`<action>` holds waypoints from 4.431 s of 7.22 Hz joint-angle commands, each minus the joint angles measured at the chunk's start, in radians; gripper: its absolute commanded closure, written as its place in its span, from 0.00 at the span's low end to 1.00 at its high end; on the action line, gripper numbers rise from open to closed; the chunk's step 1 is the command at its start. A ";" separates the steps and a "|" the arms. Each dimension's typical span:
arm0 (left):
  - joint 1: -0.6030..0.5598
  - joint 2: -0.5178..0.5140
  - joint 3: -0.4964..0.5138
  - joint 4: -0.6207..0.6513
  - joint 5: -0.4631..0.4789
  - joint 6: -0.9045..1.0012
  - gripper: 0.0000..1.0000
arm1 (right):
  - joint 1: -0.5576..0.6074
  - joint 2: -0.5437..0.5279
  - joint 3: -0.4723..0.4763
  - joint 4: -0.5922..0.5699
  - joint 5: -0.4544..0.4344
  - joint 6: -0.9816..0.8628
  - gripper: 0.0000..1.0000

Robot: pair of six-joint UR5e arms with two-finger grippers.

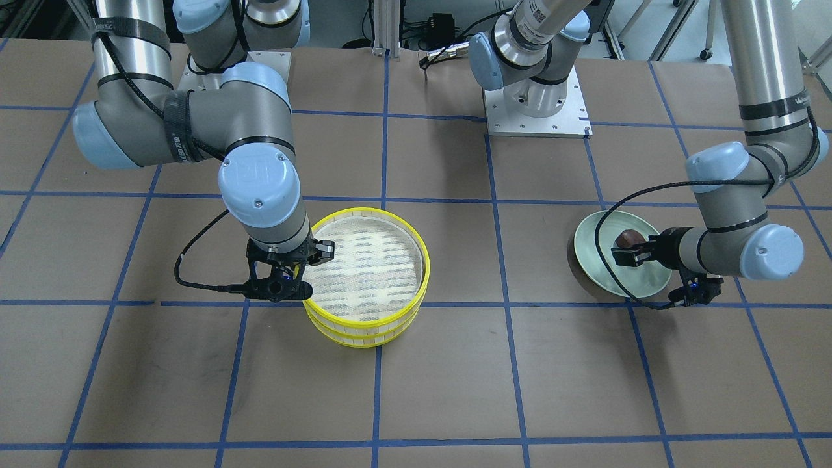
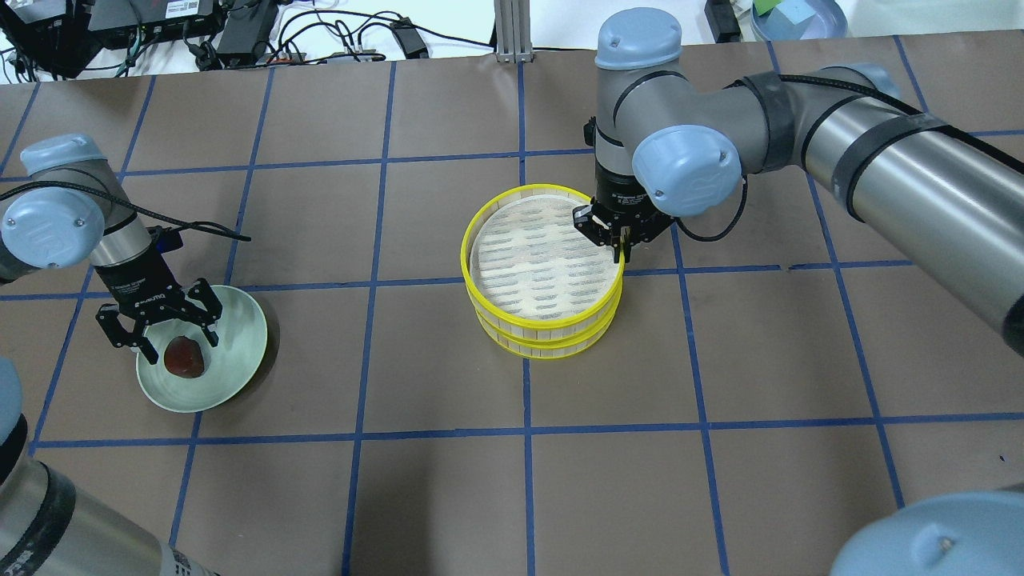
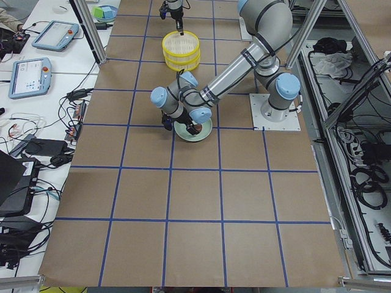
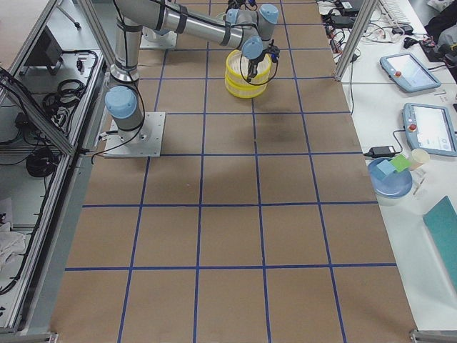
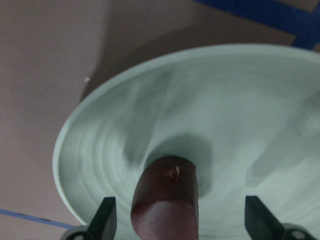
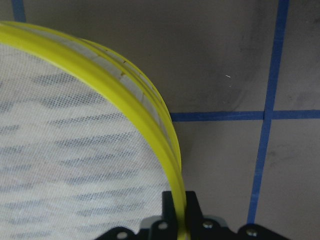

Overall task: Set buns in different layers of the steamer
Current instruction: 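Grasp the dark brown bun on the plate with the left gripper, then lift brown bun with left gripper while right gripper releases steamer and rises, then carry the brown bun over the top steamer tier and release it with the left gripper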

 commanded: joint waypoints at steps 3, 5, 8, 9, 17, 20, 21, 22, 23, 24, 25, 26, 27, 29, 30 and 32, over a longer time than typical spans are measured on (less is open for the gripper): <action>0.001 0.010 0.011 0.028 -0.087 0.017 1.00 | -0.010 -0.010 0.008 -0.034 -0.002 -0.008 0.96; -0.027 0.048 0.081 0.022 -0.100 0.021 1.00 | -0.010 -0.010 0.028 -0.048 0.000 -0.008 0.91; -0.041 0.111 0.133 0.025 -0.255 0.002 1.00 | -0.008 -0.013 0.014 -0.037 0.004 -0.023 0.00; -0.071 0.137 0.153 0.026 -0.271 -0.018 1.00 | -0.008 -0.066 -0.007 -0.010 0.006 -0.026 0.00; -0.525 0.188 0.173 0.245 -0.503 -0.659 1.00 | -0.082 -0.372 -0.144 0.391 0.015 -0.043 0.00; -0.591 0.156 0.141 0.292 -0.593 -0.712 1.00 | -0.079 -0.373 -0.141 0.385 0.018 -0.042 0.00; -0.610 0.130 0.140 0.325 -0.669 -0.722 1.00 | -0.080 -0.373 -0.141 0.386 0.017 -0.042 0.00; -0.634 0.112 0.140 0.341 -0.695 -0.786 1.00 | -0.080 -0.373 -0.142 0.386 0.017 -0.042 0.00; -0.662 0.104 0.138 0.339 -0.699 -0.814 0.95 | -0.080 -0.373 -0.141 0.386 0.017 -0.043 0.00; -0.665 0.104 0.124 0.339 -0.696 -0.799 0.61 | -0.080 -0.373 -0.141 0.386 0.015 -0.043 0.00; -0.665 0.101 0.120 0.344 -0.699 -0.807 0.01 | -0.080 -0.373 -0.141 0.386 0.014 -0.045 0.00; -0.667 0.099 0.120 0.341 -0.699 -0.813 0.00 | -0.080 -0.373 -0.141 0.385 0.014 -0.045 0.00; -0.670 0.107 0.132 0.350 -0.729 -0.799 0.00 | -0.080 -0.373 -0.141 0.382 0.014 -0.043 0.00; -0.639 0.154 0.138 0.350 -0.717 -0.667 0.00 | -0.082 -0.372 -0.141 0.336 0.018 -0.043 0.00; -0.560 0.166 0.144 0.347 -0.714 -0.479 0.00 | -0.082 -0.369 -0.132 0.296 0.020 -0.043 0.01; -0.446 0.215 0.147 0.332 -0.706 -0.308 0.00 | -0.082 -0.372 -0.115 0.233 0.023 -0.043 0.03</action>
